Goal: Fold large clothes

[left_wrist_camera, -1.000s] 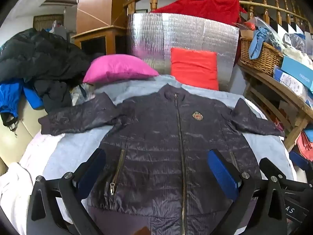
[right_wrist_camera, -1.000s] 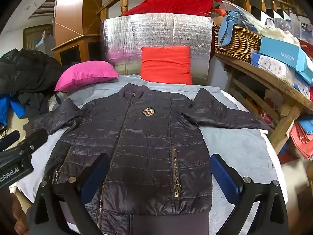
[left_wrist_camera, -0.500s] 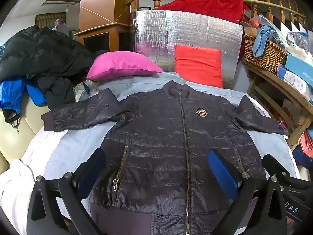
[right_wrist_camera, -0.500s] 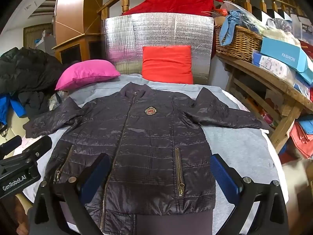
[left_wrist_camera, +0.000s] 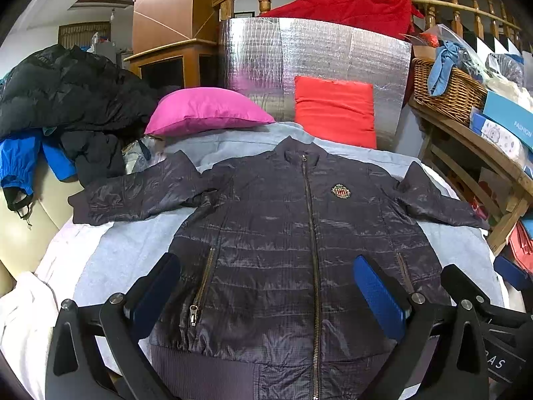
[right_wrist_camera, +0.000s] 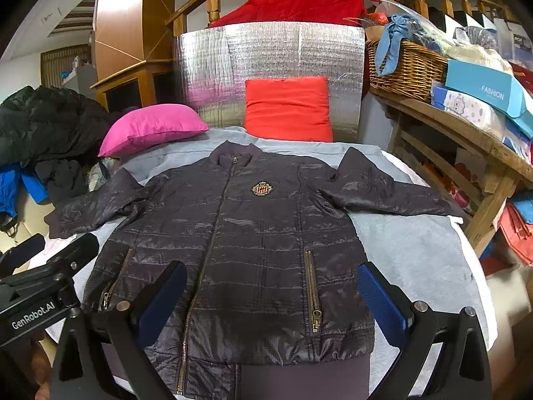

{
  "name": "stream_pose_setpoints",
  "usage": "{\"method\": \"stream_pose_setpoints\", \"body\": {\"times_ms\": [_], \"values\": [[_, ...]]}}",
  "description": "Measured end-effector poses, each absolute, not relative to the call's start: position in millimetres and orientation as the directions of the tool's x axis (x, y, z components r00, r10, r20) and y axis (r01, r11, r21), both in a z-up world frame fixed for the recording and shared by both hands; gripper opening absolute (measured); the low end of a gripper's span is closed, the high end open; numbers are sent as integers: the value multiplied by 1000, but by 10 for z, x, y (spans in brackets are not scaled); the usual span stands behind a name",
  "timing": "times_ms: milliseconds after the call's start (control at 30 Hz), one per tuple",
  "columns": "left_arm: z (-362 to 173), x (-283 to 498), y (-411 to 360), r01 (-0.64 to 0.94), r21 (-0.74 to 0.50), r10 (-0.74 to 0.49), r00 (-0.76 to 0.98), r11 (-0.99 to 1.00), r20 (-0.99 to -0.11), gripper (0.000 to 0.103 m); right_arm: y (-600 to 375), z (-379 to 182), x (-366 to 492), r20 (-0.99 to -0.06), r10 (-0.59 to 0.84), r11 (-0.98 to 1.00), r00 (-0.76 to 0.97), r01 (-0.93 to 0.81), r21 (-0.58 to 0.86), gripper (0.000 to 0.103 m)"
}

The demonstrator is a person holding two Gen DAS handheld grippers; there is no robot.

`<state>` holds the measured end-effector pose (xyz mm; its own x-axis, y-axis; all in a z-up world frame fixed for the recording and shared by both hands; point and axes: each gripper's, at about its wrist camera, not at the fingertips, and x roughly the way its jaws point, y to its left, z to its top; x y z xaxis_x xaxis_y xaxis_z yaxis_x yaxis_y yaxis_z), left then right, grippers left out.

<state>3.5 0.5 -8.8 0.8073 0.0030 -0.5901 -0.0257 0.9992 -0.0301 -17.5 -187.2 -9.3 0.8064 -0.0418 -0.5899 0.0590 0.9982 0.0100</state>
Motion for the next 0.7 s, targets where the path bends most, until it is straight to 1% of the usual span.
{"method": "stream_pose_setpoints", "body": {"times_ms": [700], "values": [[-107,36,-10,-24,-33,0,802,999,-598,103,-1827,-74,-178,-594,-65,998,802,62,-25,103]]}}
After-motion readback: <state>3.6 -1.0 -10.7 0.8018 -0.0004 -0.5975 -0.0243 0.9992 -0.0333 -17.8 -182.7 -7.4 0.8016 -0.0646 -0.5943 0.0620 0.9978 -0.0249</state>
